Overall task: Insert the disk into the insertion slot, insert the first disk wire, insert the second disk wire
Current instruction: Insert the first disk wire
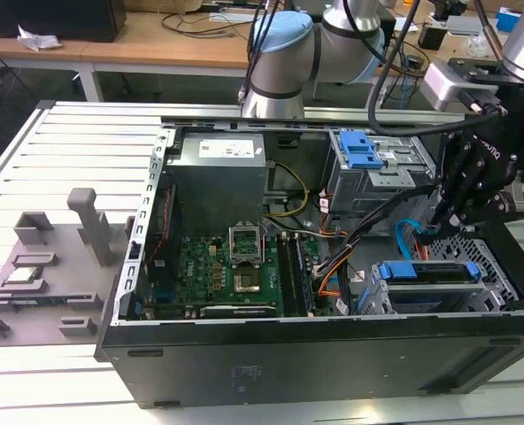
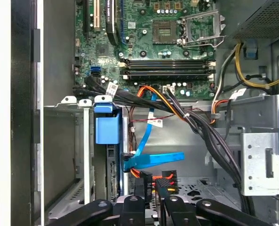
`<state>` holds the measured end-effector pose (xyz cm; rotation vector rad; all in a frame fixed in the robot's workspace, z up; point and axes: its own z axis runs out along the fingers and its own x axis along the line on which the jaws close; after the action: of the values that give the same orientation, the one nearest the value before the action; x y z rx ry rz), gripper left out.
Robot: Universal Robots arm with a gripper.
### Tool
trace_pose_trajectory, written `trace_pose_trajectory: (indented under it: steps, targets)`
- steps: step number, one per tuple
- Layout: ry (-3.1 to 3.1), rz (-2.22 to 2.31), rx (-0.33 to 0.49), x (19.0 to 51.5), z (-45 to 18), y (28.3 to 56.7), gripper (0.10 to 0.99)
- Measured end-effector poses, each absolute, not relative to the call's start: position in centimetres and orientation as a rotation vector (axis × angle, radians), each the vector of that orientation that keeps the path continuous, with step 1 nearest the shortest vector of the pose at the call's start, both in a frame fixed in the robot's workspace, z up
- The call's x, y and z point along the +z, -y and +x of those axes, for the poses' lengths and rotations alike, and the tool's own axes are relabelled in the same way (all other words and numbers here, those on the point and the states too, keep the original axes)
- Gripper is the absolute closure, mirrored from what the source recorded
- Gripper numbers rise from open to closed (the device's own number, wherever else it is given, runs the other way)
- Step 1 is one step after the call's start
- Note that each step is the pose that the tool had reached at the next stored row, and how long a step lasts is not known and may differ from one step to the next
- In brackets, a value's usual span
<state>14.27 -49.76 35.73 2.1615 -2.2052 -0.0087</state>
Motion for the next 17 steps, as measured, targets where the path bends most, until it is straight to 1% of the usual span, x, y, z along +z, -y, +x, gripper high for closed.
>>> trace_pose_trajectory:
  steps: [7, 8, 9, 13, 17]
  targets:
    - [2.197, 2.152, 0.012, 35.5, 14.2, 49.8, 0.847]
    - [2.196, 2.151, 0.013, 35.5, 14.2, 49.8, 0.863]
    - [2.196, 2.151, 0.013, 35.5, 14.2, 49.8, 0.922]
    - [2.195, 2.15, 0.015, 35.5, 14.2, 49.9, 0.922]
    - [2.194, 2.149, 0.017, 35.4, 14.2, 51.0, 0.922]
